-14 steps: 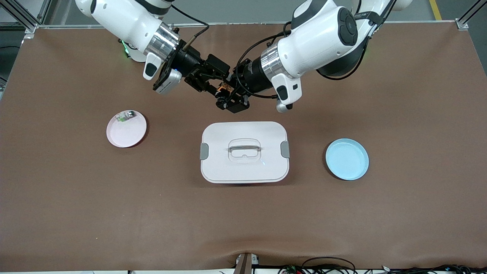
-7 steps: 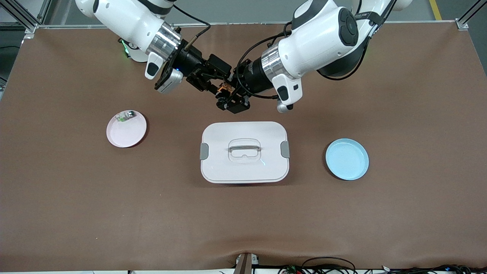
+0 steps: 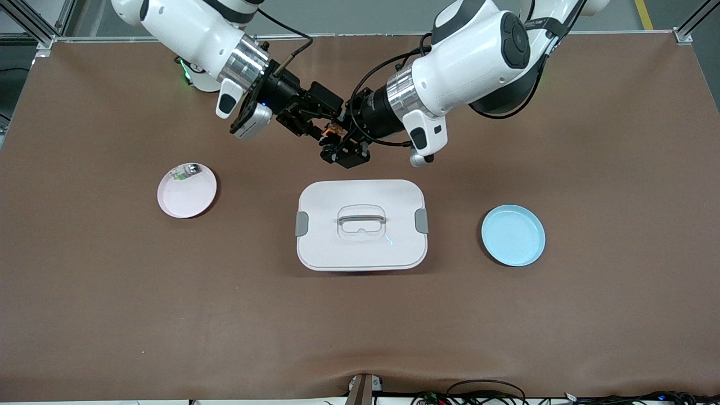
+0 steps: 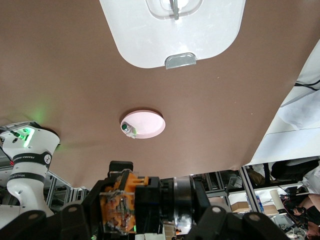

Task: Transfer orange switch to right arm and place
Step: 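Close the right gripper on the orange switch beside the left gripper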

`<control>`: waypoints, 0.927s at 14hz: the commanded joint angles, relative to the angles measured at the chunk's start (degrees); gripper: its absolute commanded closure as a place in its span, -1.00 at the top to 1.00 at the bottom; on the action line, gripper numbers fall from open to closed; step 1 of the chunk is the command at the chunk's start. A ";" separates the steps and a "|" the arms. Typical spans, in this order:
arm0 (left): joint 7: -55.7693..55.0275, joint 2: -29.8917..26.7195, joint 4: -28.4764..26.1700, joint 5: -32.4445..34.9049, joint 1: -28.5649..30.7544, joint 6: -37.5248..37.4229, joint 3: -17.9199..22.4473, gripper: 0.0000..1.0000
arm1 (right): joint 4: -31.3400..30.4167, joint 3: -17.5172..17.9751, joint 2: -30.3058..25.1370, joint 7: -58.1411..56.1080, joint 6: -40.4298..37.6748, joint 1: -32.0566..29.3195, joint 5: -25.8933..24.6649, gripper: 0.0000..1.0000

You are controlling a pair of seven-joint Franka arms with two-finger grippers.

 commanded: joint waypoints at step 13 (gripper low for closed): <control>-1.18 0.15 0.42 1.25 -0.19 0.67 0.05 -0.28 | 0.82 -0.72 0.36 2.70 0.31 0.55 1.03 -1.00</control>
